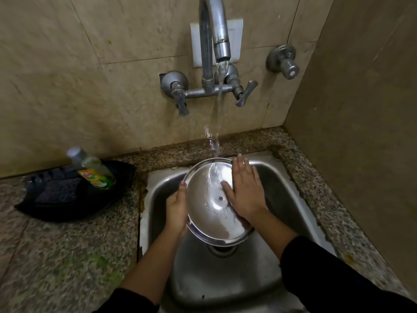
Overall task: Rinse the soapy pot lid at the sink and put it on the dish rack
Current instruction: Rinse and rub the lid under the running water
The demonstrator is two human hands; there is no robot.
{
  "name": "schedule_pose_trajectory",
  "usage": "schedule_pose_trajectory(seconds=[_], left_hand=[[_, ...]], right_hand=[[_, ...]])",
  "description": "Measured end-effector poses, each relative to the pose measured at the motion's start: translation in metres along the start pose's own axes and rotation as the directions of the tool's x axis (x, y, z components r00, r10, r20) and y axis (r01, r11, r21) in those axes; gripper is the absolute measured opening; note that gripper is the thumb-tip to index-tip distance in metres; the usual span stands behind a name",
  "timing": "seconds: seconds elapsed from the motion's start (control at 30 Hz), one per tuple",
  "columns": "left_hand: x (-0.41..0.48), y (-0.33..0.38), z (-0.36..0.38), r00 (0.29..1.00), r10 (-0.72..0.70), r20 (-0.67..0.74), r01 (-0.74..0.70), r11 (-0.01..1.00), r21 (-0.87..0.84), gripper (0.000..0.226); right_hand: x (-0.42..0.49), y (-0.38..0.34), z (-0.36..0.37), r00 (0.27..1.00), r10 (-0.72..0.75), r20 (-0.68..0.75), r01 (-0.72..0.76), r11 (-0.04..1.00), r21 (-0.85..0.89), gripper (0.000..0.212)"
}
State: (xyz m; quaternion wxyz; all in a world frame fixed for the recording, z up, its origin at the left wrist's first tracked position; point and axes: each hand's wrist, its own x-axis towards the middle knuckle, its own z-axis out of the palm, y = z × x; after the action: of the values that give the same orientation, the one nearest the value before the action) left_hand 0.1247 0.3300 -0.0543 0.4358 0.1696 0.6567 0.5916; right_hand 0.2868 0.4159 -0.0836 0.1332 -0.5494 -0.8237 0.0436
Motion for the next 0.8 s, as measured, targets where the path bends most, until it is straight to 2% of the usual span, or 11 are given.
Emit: schedule_pose_trajectory(seconds=[0.1,0.17,0.23,0.3,0.37,0.47,0.57,0.63,0.7,0.73,0.8], left_hand=[[-0.002,0.001,0.014,0.999,-0.001,0.035,0.001,1.000,-0.018,0.039],[0.003,0.008,0.014,0.999,0.019,0.029,-0.017,0.997,-0.070,0.037],[0.011,0.013,0.006,0.999,0.051,0.008,-0.051,0.997,-0.056,0.038],[0.014,0.014,-0.003,0.997,0.079,-0.007,-0.079,0.996,-0.035,0.039],[0.012,0.011,-0.005,0.998,0.067,0.003,-0.067,0.998,-0.007,0.040],[0.004,0.002,0.003,0.999,0.029,0.030,-0.029,1.000,0.001,0.040],[0.000,0.001,0.017,0.997,0.031,0.066,-0.028,0.998,-0.047,0.037],[0.001,0.006,0.019,0.999,0.036,0.033,-0.034,0.996,-0.080,0.035],[0.007,0.008,0.010,1.000,0.021,-0.013,-0.022,0.996,-0.084,0.036],[0.010,0.007,0.004,0.999,0.018,-0.031,-0.020,0.997,-0.070,0.038],[0.012,0.004,-0.003,0.999,0.022,-0.044,-0.023,0.999,-0.034,0.041]], right_hand=[[0.011,-0.043,-0.004,0.982,-0.186,-0.020,0.187,0.970,0.155,0.069],[-0.012,-0.053,0.000,0.895,-0.445,0.039,0.434,0.887,0.161,0.063],[-0.036,-0.033,0.006,0.808,-0.579,0.111,0.569,0.815,0.108,0.062],[-0.041,-0.001,0.010,0.859,-0.497,0.127,0.495,0.868,0.043,0.067],[-0.029,0.017,0.006,0.955,-0.279,0.101,0.282,0.959,-0.019,0.072],[0.005,-0.001,-0.007,0.995,-0.096,-0.017,0.096,0.995,-0.003,0.075],[0.014,-0.048,-0.009,0.965,-0.260,-0.018,0.261,0.960,0.106,0.071],[-0.009,-0.058,-0.003,0.890,-0.452,0.063,0.441,0.888,0.130,0.065],[-0.032,-0.039,0.000,0.829,-0.543,0.138,0.525,0.839,0.145,0.065],[-0.038,-0.023,0.000,0.833,-0.533,0.151,0.520,0.846,0.119,0.066],[-0.034,0.007,0.000,0.913,-0.388,0.127,0.390,0.921,0.008,0.071]])
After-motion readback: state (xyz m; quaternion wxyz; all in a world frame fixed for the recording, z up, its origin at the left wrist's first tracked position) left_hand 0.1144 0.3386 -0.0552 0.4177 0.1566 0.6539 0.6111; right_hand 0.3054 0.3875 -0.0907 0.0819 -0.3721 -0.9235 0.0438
